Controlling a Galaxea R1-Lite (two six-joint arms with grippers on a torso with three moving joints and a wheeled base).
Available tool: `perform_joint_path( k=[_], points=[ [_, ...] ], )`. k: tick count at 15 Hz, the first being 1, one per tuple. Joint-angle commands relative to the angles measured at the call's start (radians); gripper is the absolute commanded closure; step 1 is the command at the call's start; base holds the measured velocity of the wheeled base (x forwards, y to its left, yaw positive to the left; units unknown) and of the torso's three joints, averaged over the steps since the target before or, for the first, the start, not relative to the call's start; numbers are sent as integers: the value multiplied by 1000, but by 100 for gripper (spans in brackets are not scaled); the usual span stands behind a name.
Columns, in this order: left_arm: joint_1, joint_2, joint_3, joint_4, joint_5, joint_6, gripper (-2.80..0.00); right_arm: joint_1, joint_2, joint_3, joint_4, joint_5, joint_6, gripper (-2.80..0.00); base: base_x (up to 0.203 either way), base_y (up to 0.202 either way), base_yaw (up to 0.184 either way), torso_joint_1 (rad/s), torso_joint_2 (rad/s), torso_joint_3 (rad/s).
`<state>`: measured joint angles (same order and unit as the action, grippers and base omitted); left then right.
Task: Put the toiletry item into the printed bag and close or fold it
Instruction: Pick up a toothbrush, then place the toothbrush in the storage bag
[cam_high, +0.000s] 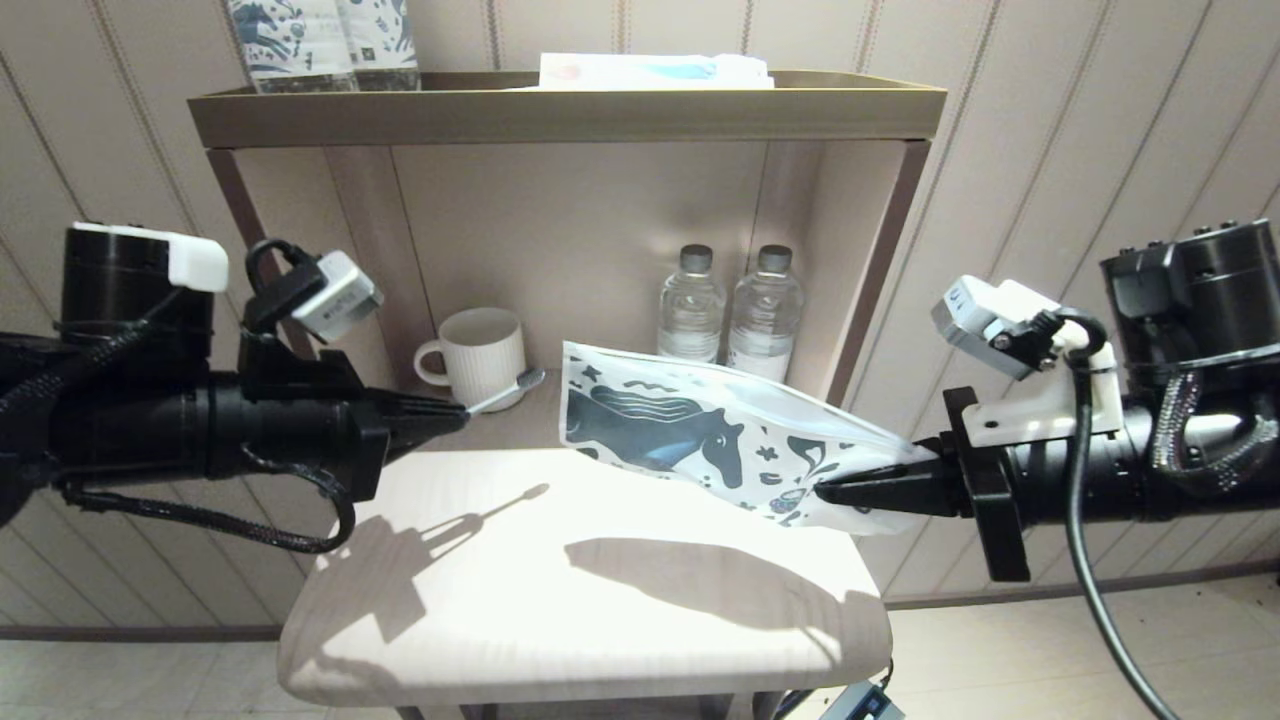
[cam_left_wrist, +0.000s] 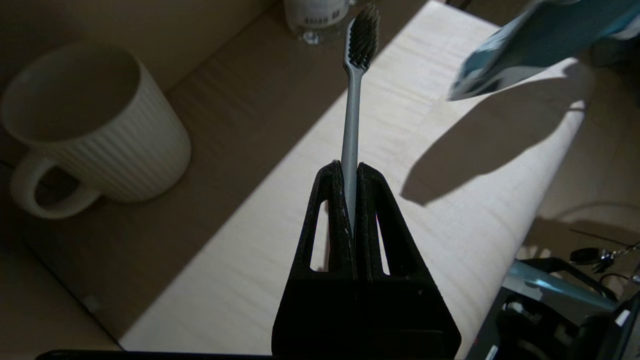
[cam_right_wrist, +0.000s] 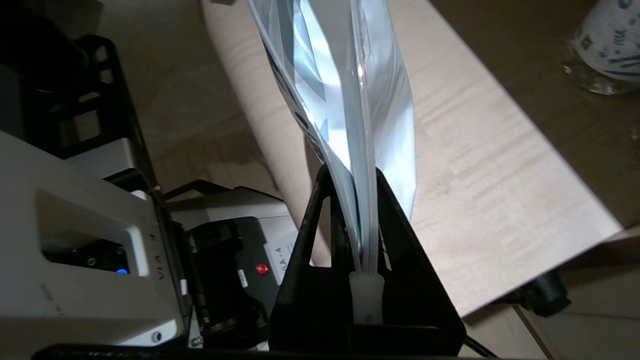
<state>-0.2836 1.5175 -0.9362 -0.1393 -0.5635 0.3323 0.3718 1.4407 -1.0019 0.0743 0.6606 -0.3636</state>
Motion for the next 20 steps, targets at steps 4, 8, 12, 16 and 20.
perform_joint_path(
  k=[4, 8, 12, 16, 20],
  points=[
    [-11, -105, -297, 266, -26, 12, 0, 72, 29, -9, -1, -186, -77, 0, 0, 0, 0, 0, 0, 0],
    [-114, -79, -572, 589, -59, 23, 0, 125, 41, -1, -1, -280, -132, 0, 0, 0, 0, 0, 0, 0],
    [-259, 51, -783, 1015, -69, 192, 0, 134, 46, -1, -2, -280, -135, 0, 0, 0, 0, 0, 0, 0],
    [-346, 130, -950, 1258, -50, 242, 0, 148, 56, 2, -2, -279, -141, 0, 0, 0, 0, 0, 0, 0],
    [-447, 162, -986, 1309, 38, 272, 0, 170, 84, 20, -16, -279, -143, 0, 0, 0, 0, 0, 0, 0]
  ],
)
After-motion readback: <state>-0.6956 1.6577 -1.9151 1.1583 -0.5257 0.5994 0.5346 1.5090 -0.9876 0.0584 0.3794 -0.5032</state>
